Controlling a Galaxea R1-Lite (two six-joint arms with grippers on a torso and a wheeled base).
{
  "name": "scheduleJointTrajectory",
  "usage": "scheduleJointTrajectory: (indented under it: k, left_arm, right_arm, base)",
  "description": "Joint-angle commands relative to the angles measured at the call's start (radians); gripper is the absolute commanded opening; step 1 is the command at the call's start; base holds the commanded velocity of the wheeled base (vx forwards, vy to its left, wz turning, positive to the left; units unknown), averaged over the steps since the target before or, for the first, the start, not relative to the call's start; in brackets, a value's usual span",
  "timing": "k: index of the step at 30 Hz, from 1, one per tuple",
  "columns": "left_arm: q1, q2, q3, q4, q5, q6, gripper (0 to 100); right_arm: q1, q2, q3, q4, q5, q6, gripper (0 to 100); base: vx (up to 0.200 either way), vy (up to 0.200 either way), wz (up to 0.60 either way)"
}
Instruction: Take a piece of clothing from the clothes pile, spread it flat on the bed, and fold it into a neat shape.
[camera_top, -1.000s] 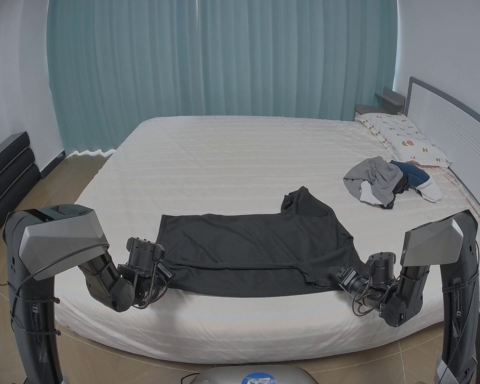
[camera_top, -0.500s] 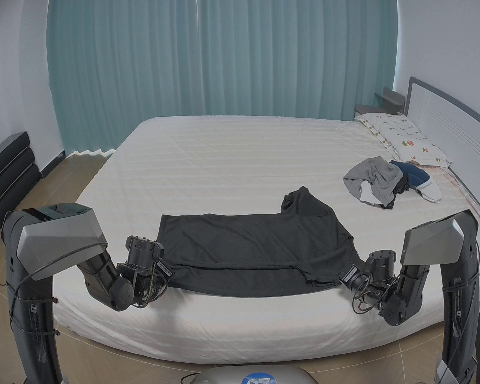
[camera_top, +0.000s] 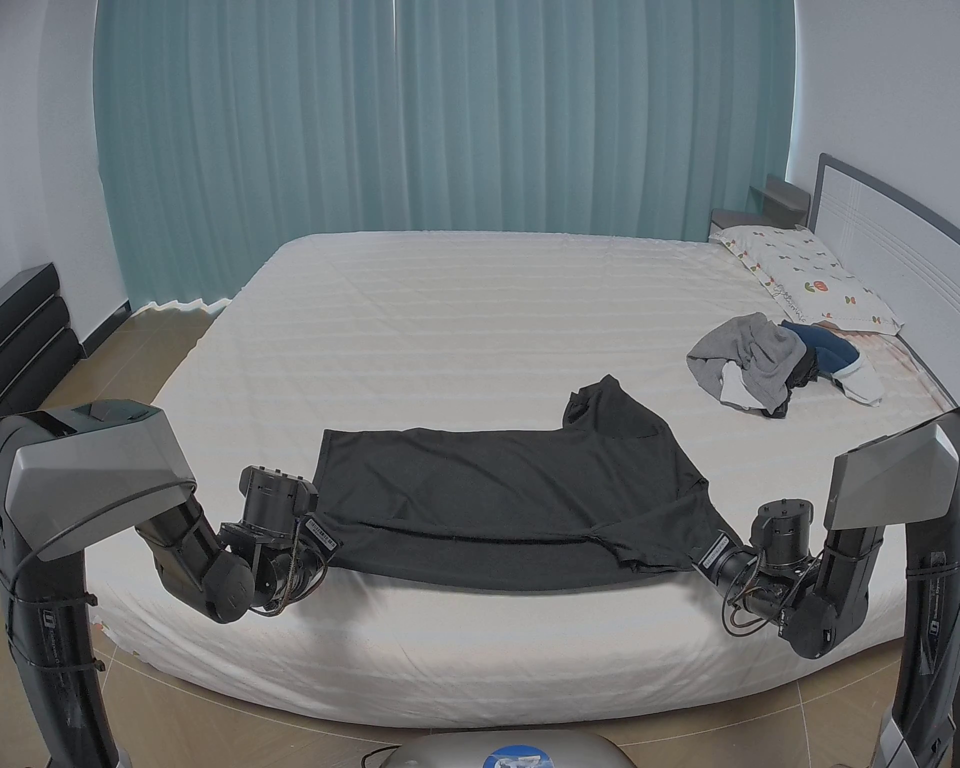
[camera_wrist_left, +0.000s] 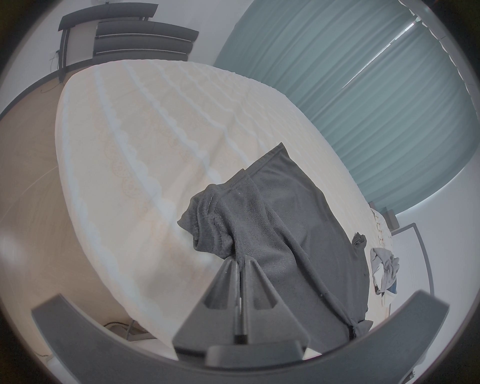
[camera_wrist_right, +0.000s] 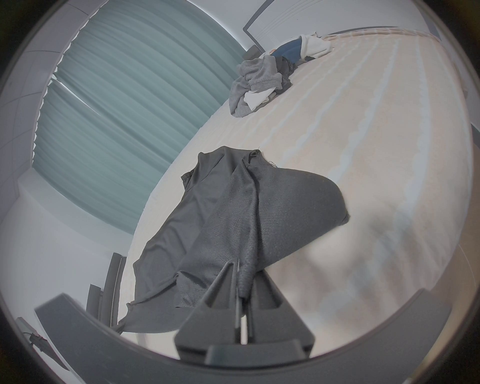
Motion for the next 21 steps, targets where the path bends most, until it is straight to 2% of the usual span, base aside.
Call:
scheduleJointTrajectory:
  k: [1, 4, 10, 21]
  left_arm:
    - [0.001, -0.029, 0.047, 0.003, -0.001, 0.035, 0]
    - [0.001, -0.029, 0.089, -0.005, -0.001, 0.08, 0]
    - [0.001, -0.036, 0.132, -0.002, -0.001, 0.095, 0]
    - [-0.001, -0.026, 0.176, -0.005, -0.007, 0.147, 0]
  right_arm:
    - [0.004, -0.026, 0.052, -0.012, 0.003, -0.003, 0]
    - [0.005, -0.027, 0.088, -0.028, 0.006, -0.02, 0]
    - [0.011, -0.02, 0.159, -0.075, 0.012, -0.078, 0]
    - [0.045, 0.023, 0.194, -0.1, 0.017, -0.087, 0]
  base:
    - [0.0, 0.0, 0.0]
    - [0.0, 0.0, 0.0]
    - [0.0, 0.0, 0.0]
    - [0.0, 0.0, 0.0]
